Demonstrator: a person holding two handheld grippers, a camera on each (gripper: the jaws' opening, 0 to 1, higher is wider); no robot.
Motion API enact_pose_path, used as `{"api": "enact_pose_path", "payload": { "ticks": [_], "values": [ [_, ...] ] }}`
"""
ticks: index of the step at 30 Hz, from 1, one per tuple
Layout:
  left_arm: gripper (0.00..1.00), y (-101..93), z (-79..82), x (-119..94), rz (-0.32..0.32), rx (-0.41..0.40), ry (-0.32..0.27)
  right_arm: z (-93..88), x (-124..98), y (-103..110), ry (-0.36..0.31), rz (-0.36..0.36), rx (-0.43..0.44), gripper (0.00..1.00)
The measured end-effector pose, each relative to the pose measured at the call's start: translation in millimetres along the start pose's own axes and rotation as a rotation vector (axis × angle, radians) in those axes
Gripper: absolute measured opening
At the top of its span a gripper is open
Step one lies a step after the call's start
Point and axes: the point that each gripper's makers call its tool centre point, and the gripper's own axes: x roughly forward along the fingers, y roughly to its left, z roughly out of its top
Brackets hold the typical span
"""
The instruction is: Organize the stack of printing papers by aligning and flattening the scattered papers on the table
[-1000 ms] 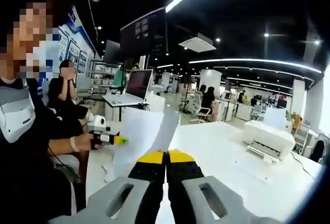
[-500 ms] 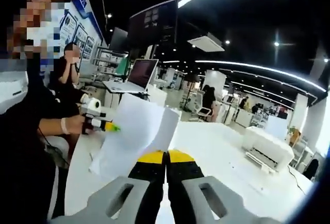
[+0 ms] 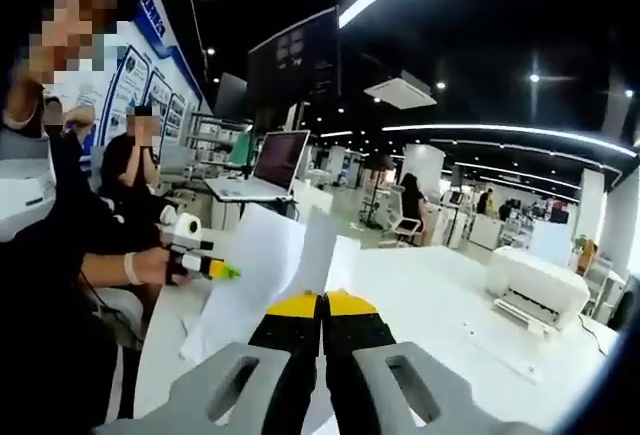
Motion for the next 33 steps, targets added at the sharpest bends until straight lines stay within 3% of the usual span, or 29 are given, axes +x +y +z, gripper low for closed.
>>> {"api": "enact_pose_path", "payload": {
  "ticks": [9,19,23,33],
  "values": [
    [0.15,-1.1,0.1,0,-0.006,-0.012,-0.002,13.9,11,24,-0.017,0.062,-0.032,0.00],
    [0.14,-1.9,-0.1,0,-0.009,-0.009,-0.002,41.2,9,61,-0.077,0.202,-0.054,0.00],
    [0.14,-1.7,0.0,0,-0.010,-0.006,-0.002,41.9,14,65,-0.058,0.255,-0.087,0.00],
    [0.15,-1.6,1.0,0,-0.010,-0.006,-0.006,48.9,28,75,-0.051,0.343,-0.070,0.00]
  ]
}}
